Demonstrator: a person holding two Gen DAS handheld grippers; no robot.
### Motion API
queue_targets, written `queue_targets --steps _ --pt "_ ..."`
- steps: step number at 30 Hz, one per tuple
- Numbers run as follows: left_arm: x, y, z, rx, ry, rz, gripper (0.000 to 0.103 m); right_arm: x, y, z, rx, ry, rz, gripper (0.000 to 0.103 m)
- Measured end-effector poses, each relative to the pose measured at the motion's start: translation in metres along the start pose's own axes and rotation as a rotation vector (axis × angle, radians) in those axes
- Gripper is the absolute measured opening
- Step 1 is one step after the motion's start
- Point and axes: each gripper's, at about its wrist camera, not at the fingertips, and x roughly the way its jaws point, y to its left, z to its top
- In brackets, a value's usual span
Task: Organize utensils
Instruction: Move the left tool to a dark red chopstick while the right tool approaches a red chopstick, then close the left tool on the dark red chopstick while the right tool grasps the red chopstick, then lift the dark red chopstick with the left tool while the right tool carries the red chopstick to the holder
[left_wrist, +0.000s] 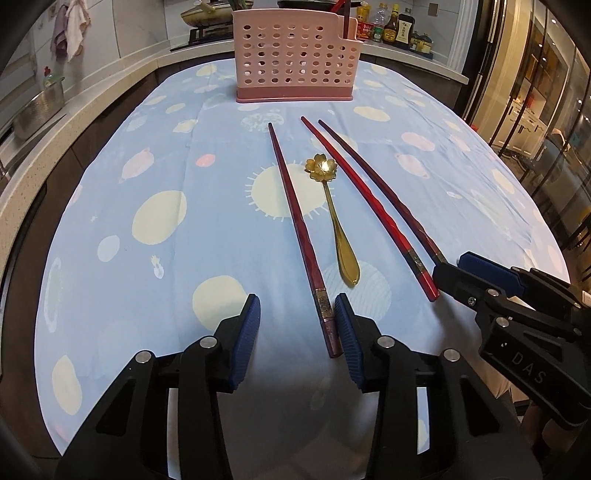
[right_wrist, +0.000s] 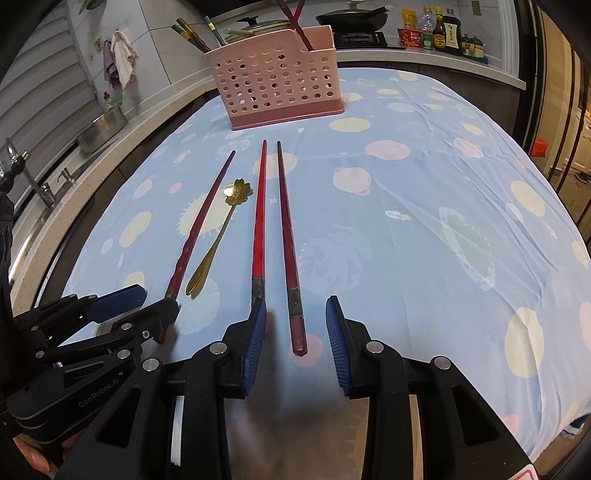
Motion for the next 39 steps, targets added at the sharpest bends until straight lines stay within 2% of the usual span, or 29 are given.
queue_targets --steps 2,11,12,13,14,15,24,39 --pt "0.000 0.002 0.001 -0.005 0.000 -0.001 0.033 0.002 -0.002 0.001 0.003 0.005 0.000 0.023" --pt "0.001 0.006 0.002 -0.023 -0.002 -0.017 0.029 0.005 0.002 -0.001 -0.034 -0.006 -0.031 0.020" --pt "0.001 0.006 0.002 -0.023 -0.002 -0.020 0.023 0.005 0.003 -0.001 -0.038 -0.007 -0.037 0.019" --pt "0.001 0.007 0.002 -0.024 0.000 -0.027 0.014 0.005 0.003 -0.002 -0.041 -0.007 -0.039 0.014" --pt "0.000 0.008 0.002 -0.028 0.004 -0.035 0.012 0.004 0.002 -0.002 -0.039 -0.005 -0.035 0.008" --pt "-0.001 0.010 0.002 -0.034 0.008 -0.046 0.008 0.004 0.002 -0.002 -0.036 -0.005 -0.032 0.008" --pt "-0.018 0.015 0.000 -0.056 0.006 -0.065 0.007 -0.020 -0.003 -0.004 -0.012 -0.039 -0.017 0.007" --pt "-0.091 0.026 0.029 -0.106 -0.140 -0.077 0.007 -0.097 0.001 0.025 0.014 -0.205 0.038 0.007"
